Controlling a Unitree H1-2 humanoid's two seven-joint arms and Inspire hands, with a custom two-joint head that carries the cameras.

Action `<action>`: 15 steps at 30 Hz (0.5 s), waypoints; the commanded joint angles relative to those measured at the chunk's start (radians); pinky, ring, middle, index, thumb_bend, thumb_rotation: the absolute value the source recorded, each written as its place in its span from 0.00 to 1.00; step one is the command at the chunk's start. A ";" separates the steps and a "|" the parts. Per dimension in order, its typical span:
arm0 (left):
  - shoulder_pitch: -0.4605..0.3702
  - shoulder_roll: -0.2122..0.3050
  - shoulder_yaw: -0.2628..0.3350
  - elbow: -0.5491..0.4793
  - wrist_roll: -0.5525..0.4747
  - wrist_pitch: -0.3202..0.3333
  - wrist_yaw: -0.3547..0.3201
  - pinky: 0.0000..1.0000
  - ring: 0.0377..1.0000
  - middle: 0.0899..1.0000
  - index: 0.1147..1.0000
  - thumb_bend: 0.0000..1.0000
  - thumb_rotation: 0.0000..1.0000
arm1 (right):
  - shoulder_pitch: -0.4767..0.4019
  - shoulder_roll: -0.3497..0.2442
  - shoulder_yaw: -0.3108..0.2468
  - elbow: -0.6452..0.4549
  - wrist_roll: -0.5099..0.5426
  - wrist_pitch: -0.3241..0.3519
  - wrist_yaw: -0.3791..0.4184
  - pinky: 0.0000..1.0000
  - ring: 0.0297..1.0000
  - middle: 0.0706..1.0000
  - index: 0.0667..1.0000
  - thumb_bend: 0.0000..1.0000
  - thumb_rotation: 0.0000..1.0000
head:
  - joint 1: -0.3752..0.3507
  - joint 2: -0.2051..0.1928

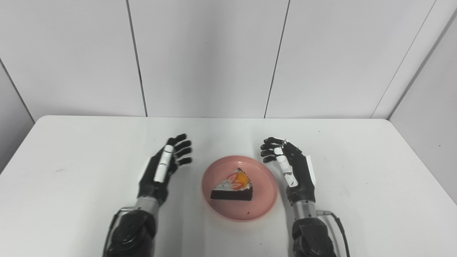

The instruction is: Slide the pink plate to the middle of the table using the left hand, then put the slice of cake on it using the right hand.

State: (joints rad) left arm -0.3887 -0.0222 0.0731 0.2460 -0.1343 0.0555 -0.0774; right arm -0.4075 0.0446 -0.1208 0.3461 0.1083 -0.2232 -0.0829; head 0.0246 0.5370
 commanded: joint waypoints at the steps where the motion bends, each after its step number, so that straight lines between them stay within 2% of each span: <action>1: -0.006 -0.014 -0.001 0.010 0.011 0.037 0.030 0.81 0.89 0.88 0.82 0.62 0.86 | -0.038 0.009 -0.035 0.009 0.069 0.048 -0.008 0.58 0.63 0.67 0.65 0.70 0.87 | 0.001 0.000; 3: -0.016 -0.016 -0.001 0.038 0.009 0.021 0.040 0.83 0.91 0.90 0.85 0.61 0.88 | -0.042 0.016 -0.055 0.013 0.106 0.100 -0.009 0.62 0.67 0.70 0.68 0.72 0.89 | 0.002 -0.005; 4: -0.021 -0.018 -0.003 0.055 0.017 0.008 0.051 0.85 0.92 0.92 0.86 0.62 0.89 | -0.042 0.018 -0.065 0.013 0.135 0.138 -0.004 0.68 0.72 0.75 0.73 0.72 0.90 | 0.005 -0.011; 7: -0.025 -0.024 -0.012 0.084 0.049 -0.030 0.086 0.87 0.92 0.93 0.87 0.63 0.89 | -0.042 0.014 -0.077 0.015 0.191 0.208 0.017 0.73 0.77 0.80 0.78 0.72 0.92 | 0.009 -0.018; 9: -0.025 -0.029 -0.018 0.094 0.071 -0.055 0.109 0.88 0.91 0.93 0.88 0.66 0.91 | -0.042 0.008 -0.078 0.016 0.209 0.234 0.028 0.79 0.82 0.85 0.83 0.71 0.94 | 0.015 -0.021; 12: -0.020 -0.047 -0.015 0.111 0.097 -0.109 0.147 0.89 0.93 0.95 0.93 0.64 0.94 | -0.035 -0.005 -0.066 0.020 0.205 0.255 0.045 0.86 0.89 0.91 0.88 0.74 0.96 | 0.029 -0.023; 15: -0.016 -0.060 -0.010 0.119 0.113 -0.129 0.177 0.90 0.94 0.96 0.96 0.63 0.95 | -0.033 -0.007 -0.065 0.025 0.201 0.253 0.050 0.88 0.90 0.92 0.89 0.75 0.95 | 0.033 -0.020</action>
State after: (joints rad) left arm -0.4189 -0.0698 0.0635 0.3482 -0.0321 -0.0779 0.0727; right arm -0.4547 0.0369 -0.1865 0.3563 0.3005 -0.0305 -0.0316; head 0.0568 0.5154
